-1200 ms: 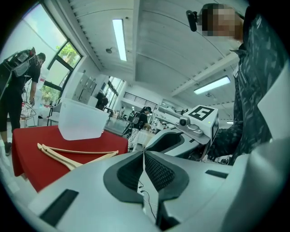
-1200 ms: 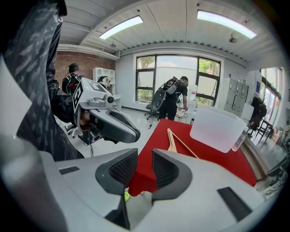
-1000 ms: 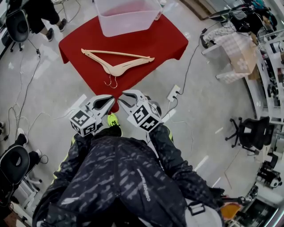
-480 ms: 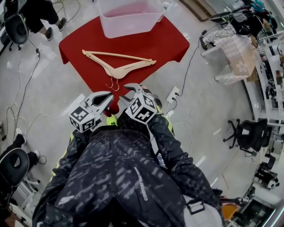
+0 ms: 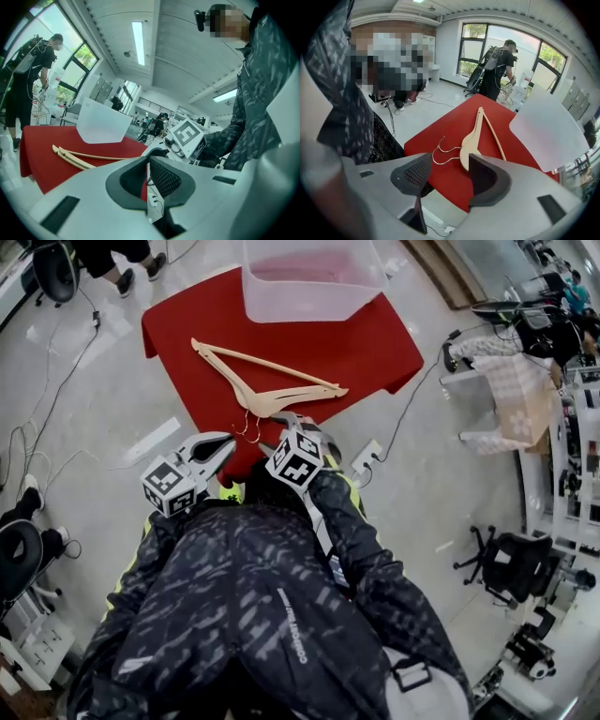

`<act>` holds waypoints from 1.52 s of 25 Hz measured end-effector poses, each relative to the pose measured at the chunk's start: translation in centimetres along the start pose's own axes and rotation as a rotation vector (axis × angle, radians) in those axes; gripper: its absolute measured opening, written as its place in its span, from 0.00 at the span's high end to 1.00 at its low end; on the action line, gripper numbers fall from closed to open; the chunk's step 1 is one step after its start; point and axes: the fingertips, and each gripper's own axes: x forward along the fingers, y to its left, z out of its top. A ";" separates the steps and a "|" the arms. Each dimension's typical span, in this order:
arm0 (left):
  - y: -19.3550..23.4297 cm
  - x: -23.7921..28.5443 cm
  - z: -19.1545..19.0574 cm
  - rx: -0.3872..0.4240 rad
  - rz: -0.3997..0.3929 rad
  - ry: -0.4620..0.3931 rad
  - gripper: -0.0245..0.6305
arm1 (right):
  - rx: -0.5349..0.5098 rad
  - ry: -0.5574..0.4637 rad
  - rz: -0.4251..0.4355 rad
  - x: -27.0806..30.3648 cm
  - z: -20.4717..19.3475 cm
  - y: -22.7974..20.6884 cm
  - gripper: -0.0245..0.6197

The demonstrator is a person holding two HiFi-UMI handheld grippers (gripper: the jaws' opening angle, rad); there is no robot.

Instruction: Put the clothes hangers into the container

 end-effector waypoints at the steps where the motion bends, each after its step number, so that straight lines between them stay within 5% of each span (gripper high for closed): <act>1: 0.5 0.0 0.1 -0.007 0.006 -0.007 0.94 | -0.015 0.017 0.008 0.6 -0.2 -0.4 0.60; 26: 6.6 1.8 -1.6 -0.148 0.142 -0.012 0.94 | -0.297 0.189 0.158 9.8 -2.8 -5.6 0.53; 34: 7.1 0.4 -1.4 -0.162 0.178 -0.029 0.94 | -0.403 0.203 0.104 9.8 -2.4 -5.5 0.54; 38: 7.1 0.1 -1.3 -0.156 0.174 -0.033 0.94 | -0.425 0.220 0.083 10.0 -1.9 -5.6 0.63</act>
